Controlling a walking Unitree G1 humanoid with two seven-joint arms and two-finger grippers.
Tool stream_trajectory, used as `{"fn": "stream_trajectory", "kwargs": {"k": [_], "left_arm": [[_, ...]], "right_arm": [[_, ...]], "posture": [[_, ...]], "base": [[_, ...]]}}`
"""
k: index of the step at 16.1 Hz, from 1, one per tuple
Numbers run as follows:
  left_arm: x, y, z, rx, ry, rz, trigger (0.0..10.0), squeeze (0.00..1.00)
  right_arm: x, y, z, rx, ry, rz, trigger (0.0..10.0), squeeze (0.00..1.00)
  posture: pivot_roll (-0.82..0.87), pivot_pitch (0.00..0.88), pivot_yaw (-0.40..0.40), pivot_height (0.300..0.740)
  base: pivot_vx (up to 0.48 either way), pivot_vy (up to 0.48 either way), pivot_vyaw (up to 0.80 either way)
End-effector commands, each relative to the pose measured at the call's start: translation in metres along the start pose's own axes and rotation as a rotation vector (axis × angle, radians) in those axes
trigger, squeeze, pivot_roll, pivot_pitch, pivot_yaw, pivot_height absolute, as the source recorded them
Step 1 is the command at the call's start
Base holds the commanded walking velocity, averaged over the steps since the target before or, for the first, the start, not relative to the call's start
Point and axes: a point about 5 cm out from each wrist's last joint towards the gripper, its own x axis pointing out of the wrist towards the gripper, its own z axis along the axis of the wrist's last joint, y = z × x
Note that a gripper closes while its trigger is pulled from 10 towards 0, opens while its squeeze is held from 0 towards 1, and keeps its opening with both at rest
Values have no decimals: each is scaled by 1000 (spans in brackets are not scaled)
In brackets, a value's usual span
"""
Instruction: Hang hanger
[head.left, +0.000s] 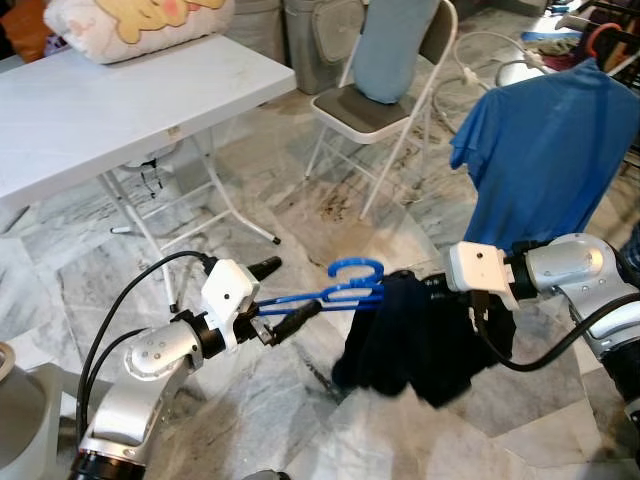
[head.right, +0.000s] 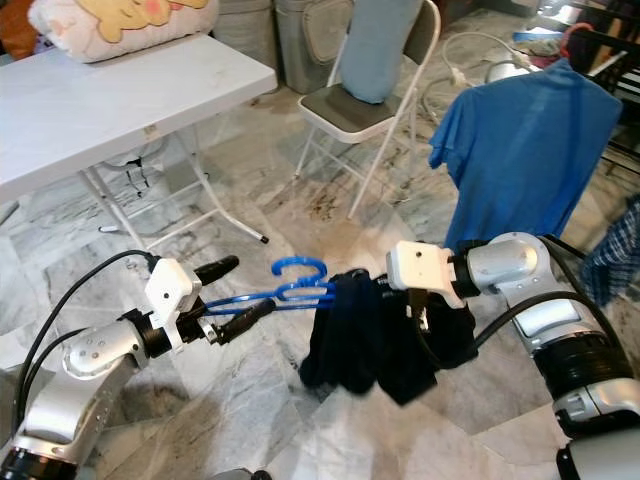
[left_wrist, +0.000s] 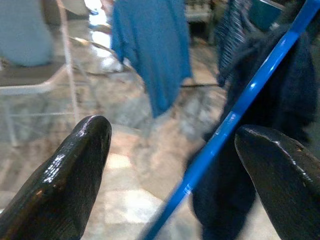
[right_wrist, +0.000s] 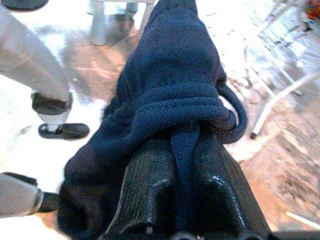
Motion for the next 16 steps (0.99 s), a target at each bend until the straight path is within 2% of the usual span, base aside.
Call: {"fn": "stream_trajectory", "kwargs": {"k": [1,4,6,7,8,9,10,13,16], "left_arm": [[0,0,2,26,11,-33,10000,1000],[1,6,3,52,26,-54,10000,1000],[0,7,3,53,49,-124,10000,988],[0,8,2,55,59,-145,10000,914],[-1,8,0,42,85,-196,10000,733],[-1,10,-1,66,104,-215,10000,557],[-1,13,-1,97,124,-232,10000,0],[7,23,5,179,134,-234,10000,0],[16,33,7,252,124,-183,10000,0]], "right_arm": [[-5,-4,9,-43,-36,32,10000,0],[-12,-5,12,-75,-45,66,10000,0],[-16,-10,15,-94,-50,75,10000,0],[-16,-11,16,-101,-52,79,10000,0],[-15,-11,16,-109,-54,92,10000,0],[-14,-12,18,-115,-59,91,10000,0],[-12,-14,20,-121,-69,88,10000,0],[0,-22,23,-165,-90,-25,10000,0],[4,-23,28,-164,-140,-36,10000,0]], "posture": [[-114,87,85,740],[-122,79,84,740],[-123,79,81,740],[-122,77,77,740],[-120,75,76,740],[-119,75,76,740],[-118,73,75,740],[-118,73,75,740],[-116,70,76,740]], "base": [[0,0,0],[0,0,0],[0,0,0],[0,0,0],[0,0,0],[0,0,0],[0,0,0],[0,0,0],[0,0,0]]}}
